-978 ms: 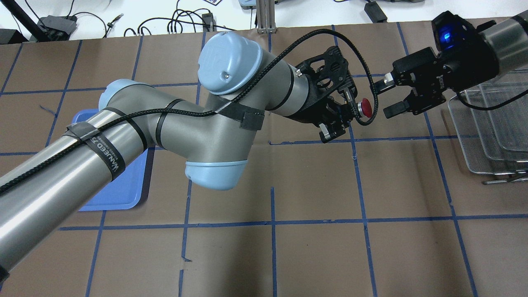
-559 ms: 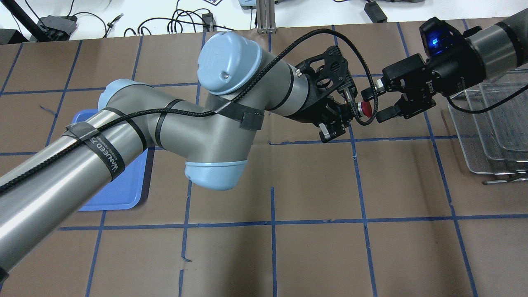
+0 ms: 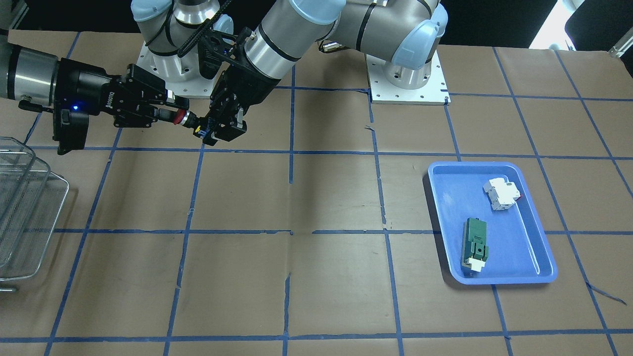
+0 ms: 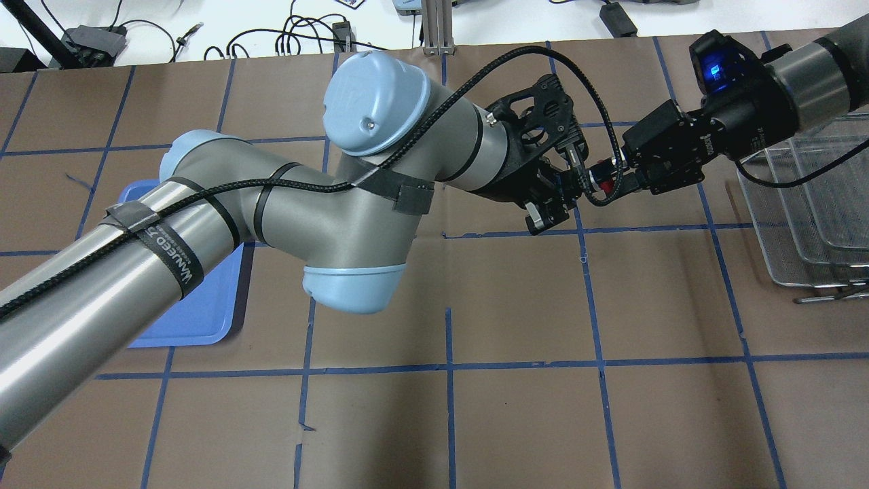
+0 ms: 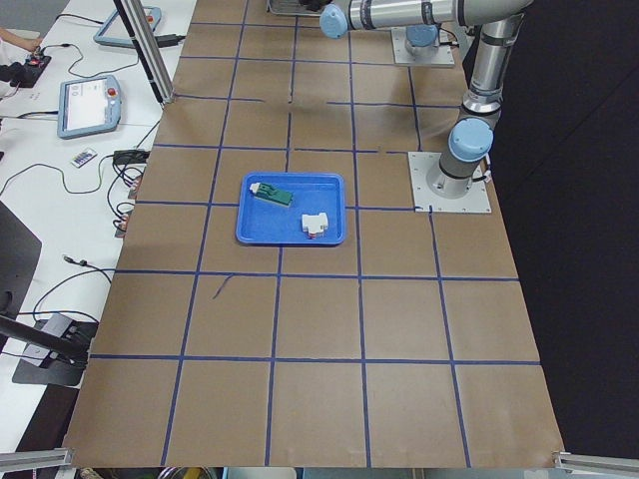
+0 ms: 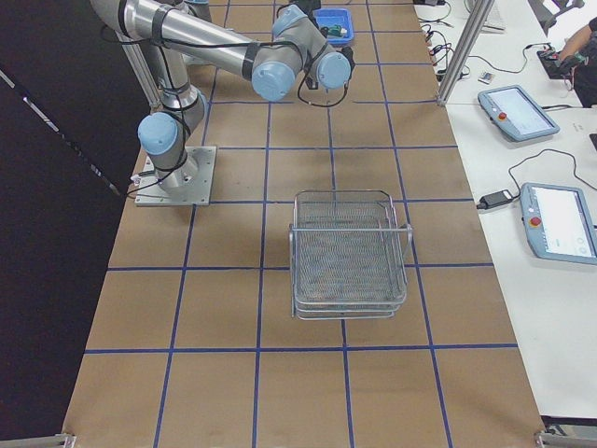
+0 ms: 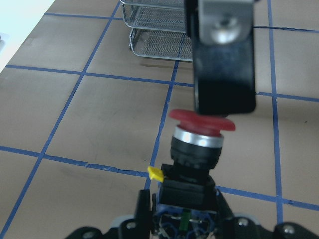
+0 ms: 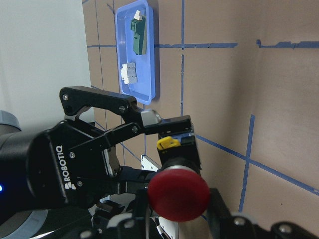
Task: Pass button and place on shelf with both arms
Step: 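Open the left gripper and pull back while the right gripper holds the button, then lower the button into the wire shelf with the right gripper while the left arm retracts, then release the button and withdraw the right gripper from the shelf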
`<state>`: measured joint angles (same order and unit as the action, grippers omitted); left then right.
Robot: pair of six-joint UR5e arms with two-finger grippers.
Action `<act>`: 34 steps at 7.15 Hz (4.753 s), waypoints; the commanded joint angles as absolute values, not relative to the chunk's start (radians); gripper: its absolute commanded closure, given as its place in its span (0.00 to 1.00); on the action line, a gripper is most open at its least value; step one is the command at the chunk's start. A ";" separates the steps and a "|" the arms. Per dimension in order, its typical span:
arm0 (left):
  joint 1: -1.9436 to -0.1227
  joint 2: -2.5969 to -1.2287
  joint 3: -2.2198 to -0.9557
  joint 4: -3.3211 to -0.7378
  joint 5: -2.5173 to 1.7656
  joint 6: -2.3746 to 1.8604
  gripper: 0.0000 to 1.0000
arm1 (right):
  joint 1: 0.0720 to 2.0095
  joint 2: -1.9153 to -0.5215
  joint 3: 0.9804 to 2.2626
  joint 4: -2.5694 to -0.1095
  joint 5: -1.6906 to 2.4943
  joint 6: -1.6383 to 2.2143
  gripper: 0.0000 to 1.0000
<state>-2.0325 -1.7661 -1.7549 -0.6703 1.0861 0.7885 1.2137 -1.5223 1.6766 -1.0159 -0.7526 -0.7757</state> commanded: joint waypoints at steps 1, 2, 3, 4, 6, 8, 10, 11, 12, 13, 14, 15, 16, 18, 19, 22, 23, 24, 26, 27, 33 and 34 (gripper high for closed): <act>-2.033 -1.766 -1.755 -0.670 1.086 0.788 1.00 | 1.213 -1.522 1.677 -1.014 -0.749 -0.775 1.00; -2.033 -1.764 -1.755 -0.670 1.089 0.788 0.42 | 1.213 -1.519 1.675 -1.014 -0.749 -0.775 1.00; -2.034 -1.763 -1.755 -0.670 1.091 0.787 0.00 | 1.213 -1.519 1.675 -1.012 -0.749 -0.775 1.00; -2.034 -1.760 -1.755 -0.670 1.091 0.784 0.00 | 1.213 -1.519 1.675 -1.012 -0.750 -0.775 1.00; -2.028 -1.752 -1.755 -0.673 1.095 0.784 0.00 | 1.213 -1.523 1.657 -1.020 -0.767 -0.773 1.00; -1.898 -1.708 -1.753 -0.769 1.109 0.776 0.00 | 1.197 -1.545 1.593 -1.105 -0.961 -0.752 1.00; -1.721 -1.655 -1.729 -1.019 1.194 0.772 0.00 | 1.129 -1.545 1.523 -1.248 -1.223 -0.723 1.00; -1.612 -1.646 -1.730 -1.096 1.231 0.770 0.00 | 1.096 -1.540 1.526 -1.347 -1.352 -0.721 1.00; -1.532 -1.631 -1.729 -1.171 1.279 0.770 0.00 | 1.077 -1.536 1.532 -1.456 -1.474 -0.722 1.00; -1.501 -1.617 -1.747 -1.199 1.414 0.726 0.00 | 1.074 -1.502 1.542 -1.576 -1.596 -0.729 1.00; -1.500 -1.597 -1.749 -1.266 1.472 0.622 0.00 | 1.056 -1.471 1.540 -1.638 -1.630 -0.730 1.00; -1.500 -1.570 -1.747 -1.326 1.476 0.498 0.00 | 1.013 -1.453 1.542 -1.669 -1.634 -0.733 1.00; -1.503 -1.542 -1.747 -1.362 1.514 0.382 0.00 | 0.959 -1.421 1.542 -1.672 -1.623 -0.786 1.00; -1.502 -1.532 -1.701 -1.449 1.580 0.238 0.00 | 0.919 -1.394 1.542 -1.655 -1.615 -0.808 0.99; -1.514 -1.564 -1.645 -1.460 1.565 0.124 0.00 | 0.917 -1.385 1.542 -1.652 -1.614 -0.810 0.99; -1.525 -1.597 -1.554 -1.568 1.533 0.054 0.00 | 0.914 -1.384 1.542 -1.651 -1.614 -0.810 0.34; -1.529 -1.592 -1.562 -1.569 1.522 0.049 0.00 | 0.914 -1.384 1.542 -1.652 -1.614 -0.810 0.25; -1.531 -1.588 -1.572 -1.568 1.520 0.051 0.00 | 0.914 -1.387 1.537 -1.651 -1.614 -0.810 0.25; -1.529 -1.585 -1.577 -1.565 1.519 0.057 0.00 | 0.916 -1.399 1.531 -1.649 -1.612 -0.808 0.25; -1.531 -1.583 -1.577 -1.563 1.519 0.057 0.00 | 0.928 -1.410 1.519 -1.644 -1.612 -0.805 0.26; -1.528 -1.582 -1.552 -1.534 1.534 0.080 0.00 | 1.516 -1.542 1.454 -1.583 -1.575 -0.117 0.05; -1.528 -1.582 -1.552 -1.534 1.534 0.095 0.00 | 1.575 -1.528 1.454 -1.586 -1.575 -0.015 0.04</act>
<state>-1.5294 -1.5825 -1.5541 -1.5390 1.5340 0.0782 1.4820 -1.5400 1.4578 -1.5856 -1.5762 -0.1700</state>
